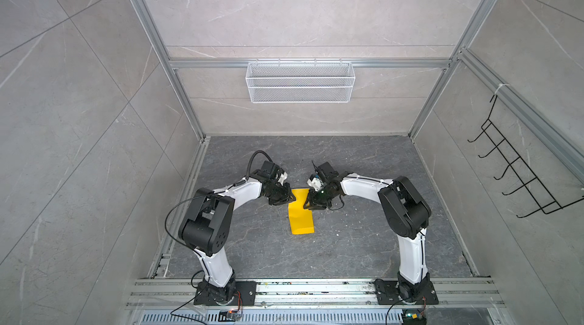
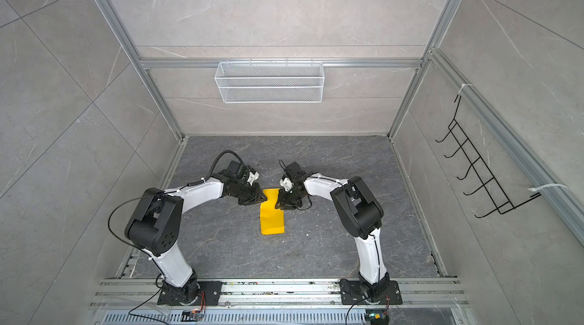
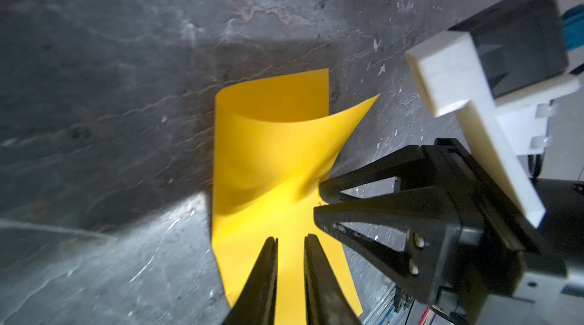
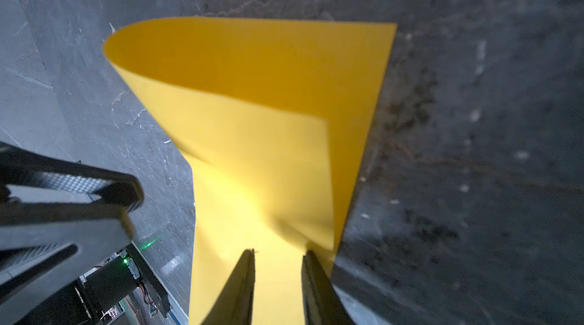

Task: Fold a paper plane with a square sheet of paper (pick it up from the middle)

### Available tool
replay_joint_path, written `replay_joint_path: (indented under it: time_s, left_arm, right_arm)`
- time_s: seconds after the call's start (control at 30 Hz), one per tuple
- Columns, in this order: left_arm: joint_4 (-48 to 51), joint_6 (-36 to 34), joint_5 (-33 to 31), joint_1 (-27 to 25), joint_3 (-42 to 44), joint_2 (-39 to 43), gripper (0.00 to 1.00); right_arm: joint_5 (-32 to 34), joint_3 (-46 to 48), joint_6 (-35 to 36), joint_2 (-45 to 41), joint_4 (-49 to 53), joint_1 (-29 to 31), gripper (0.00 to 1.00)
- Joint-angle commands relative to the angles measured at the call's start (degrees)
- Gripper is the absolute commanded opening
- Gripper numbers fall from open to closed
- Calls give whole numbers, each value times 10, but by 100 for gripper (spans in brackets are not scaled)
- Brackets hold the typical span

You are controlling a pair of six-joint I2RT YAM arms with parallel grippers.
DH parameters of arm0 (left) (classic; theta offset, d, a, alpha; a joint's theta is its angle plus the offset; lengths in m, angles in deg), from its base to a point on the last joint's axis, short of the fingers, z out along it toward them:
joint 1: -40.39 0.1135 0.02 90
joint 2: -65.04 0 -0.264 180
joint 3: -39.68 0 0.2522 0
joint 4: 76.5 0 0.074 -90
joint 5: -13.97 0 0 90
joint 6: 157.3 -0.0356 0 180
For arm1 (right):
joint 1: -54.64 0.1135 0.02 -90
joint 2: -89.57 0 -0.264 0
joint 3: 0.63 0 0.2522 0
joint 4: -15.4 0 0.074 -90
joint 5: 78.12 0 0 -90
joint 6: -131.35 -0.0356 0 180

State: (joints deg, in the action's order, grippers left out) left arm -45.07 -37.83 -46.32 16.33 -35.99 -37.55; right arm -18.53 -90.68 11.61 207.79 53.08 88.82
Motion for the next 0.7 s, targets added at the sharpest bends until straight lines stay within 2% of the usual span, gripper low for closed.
replay_joint_path:
  time_s: [0.0, 0.23, 0.47, 0.67]
  left_arm:
    - [-5, -8, 7, 2, -24, -34, 21]
    - [2, -7, -13, 11, -22, -69, 20]
    - [-14, 12, -23, 43, 43, -46, 20]
    - [7, -7, -24, 59, 38, -5, 20]
  right_arm:
    - [130, 32, 15, 75, 48, 0, 31]
    - [132, 38, 15, 71, 46, -1, 31]
    - [130, 42, 14, 67, 42, -1, 31]
    - [131, 44, 16, 67, 42, -1, 31]
